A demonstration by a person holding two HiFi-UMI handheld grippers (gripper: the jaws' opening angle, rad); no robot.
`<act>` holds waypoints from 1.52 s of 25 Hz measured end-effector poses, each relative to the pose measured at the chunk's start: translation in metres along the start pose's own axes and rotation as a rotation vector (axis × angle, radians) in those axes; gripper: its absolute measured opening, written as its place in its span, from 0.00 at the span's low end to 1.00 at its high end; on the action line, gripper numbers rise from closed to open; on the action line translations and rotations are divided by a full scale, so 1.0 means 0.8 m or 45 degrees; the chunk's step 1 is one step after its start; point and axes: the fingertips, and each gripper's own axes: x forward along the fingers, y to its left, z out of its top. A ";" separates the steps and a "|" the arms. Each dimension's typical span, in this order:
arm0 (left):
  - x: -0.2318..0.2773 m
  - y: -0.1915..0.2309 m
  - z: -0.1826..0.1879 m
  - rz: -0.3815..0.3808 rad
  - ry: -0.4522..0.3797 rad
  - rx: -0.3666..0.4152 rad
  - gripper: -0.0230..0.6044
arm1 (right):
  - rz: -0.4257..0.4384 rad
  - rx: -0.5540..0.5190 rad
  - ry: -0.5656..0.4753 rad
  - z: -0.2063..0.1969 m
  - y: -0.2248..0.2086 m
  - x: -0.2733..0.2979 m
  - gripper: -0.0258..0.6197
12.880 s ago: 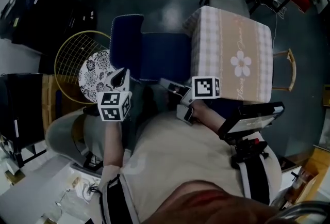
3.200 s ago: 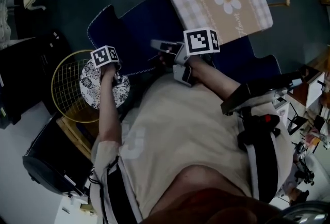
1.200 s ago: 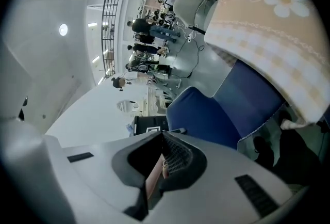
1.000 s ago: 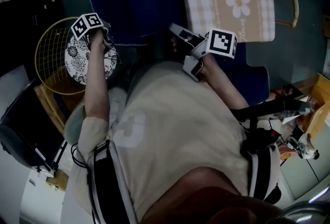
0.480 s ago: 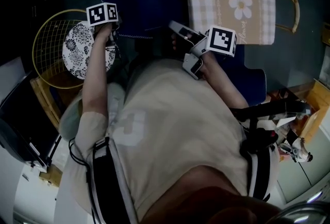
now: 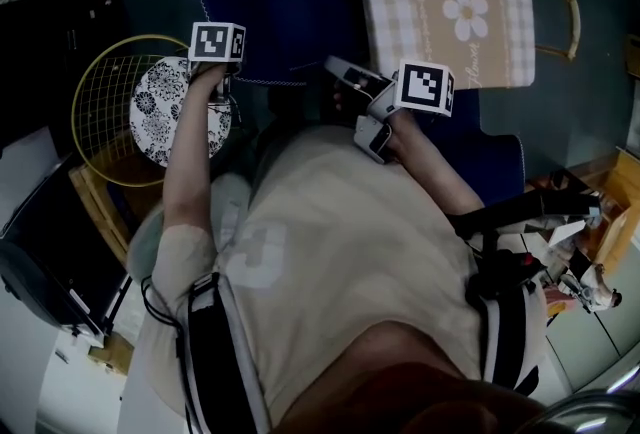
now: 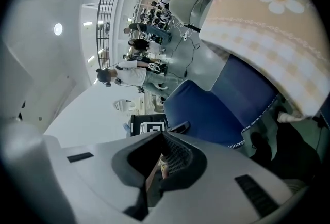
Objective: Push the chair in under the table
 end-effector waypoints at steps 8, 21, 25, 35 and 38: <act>0.001 -0.011 -0.015 -0.078 0.000 0.149 0.20 | -0.007 -0.021 -0.010 0.004 0.000 0.000 0.06; -0.002 -0.014 -0.012 -0.076 0.036 0.158 0.22 | -0.015 0.012 -0.019 0.004 -0.008 -0.007 0.06; -0.004 -0.013 -0.012 -0.045 0.057 0.114 0.22 | 0.030 0.019 0.009 -0.004 0.003 0.003 0.06; 0.004 -0.010 -0.007 0.007 0.101 0.049 0.22 | -0.005 0.035 -0.011 -0.009 -0.008 -0.001 0.06; 0.009 -0.010 -0.006 0.029 0.131 0.051 0.23 | 0.000 0.046 -0.020 -0.011 -0.011 -0.001 0.06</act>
